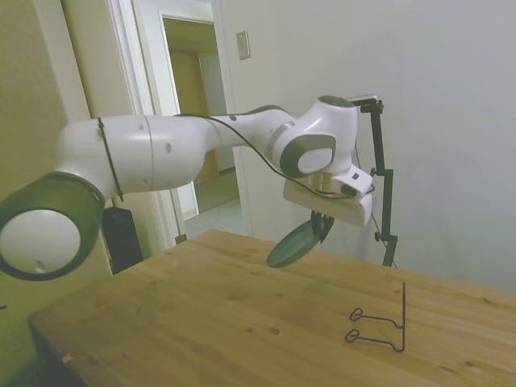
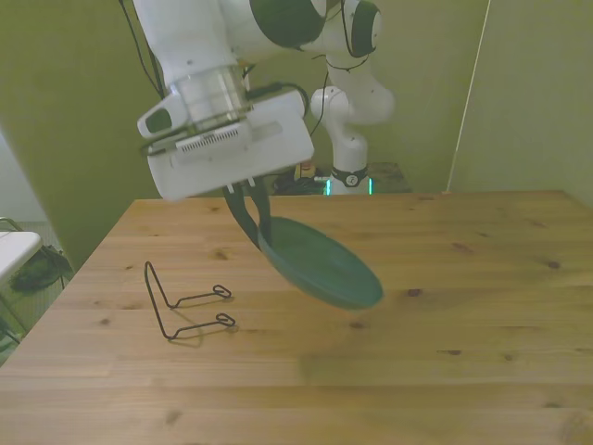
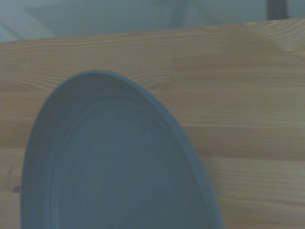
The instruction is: Unload the plate
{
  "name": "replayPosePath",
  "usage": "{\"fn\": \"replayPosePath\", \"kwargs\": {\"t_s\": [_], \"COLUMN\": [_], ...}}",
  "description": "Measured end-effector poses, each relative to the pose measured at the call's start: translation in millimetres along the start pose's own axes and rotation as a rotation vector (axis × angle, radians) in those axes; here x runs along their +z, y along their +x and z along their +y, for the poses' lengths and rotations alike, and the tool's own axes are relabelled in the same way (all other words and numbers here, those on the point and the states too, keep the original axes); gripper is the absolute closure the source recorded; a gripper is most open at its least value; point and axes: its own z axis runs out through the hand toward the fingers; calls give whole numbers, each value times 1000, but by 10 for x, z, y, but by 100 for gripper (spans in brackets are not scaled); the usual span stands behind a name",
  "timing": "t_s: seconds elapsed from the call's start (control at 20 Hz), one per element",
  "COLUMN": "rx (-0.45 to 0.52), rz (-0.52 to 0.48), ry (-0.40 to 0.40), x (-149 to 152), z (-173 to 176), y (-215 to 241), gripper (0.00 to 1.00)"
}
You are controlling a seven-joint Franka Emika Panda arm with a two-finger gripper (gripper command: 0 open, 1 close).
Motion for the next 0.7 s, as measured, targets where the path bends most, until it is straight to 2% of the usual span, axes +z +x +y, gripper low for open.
{"fn": "replayPosePath", "kwargs": {"t_s": [0.15,0.3,0.5,0.65,0.7], "rx": [15,31,51,62,64], "rz": [-74,-122,-159,-174,-178], "ry": [33,41,30,22,21], "x": [526,913,1275,1427,1457], "z": [-20,31,157,237,250], "y": [77,137,207,235,237], "gripper": [100,100,100,100,0]}}
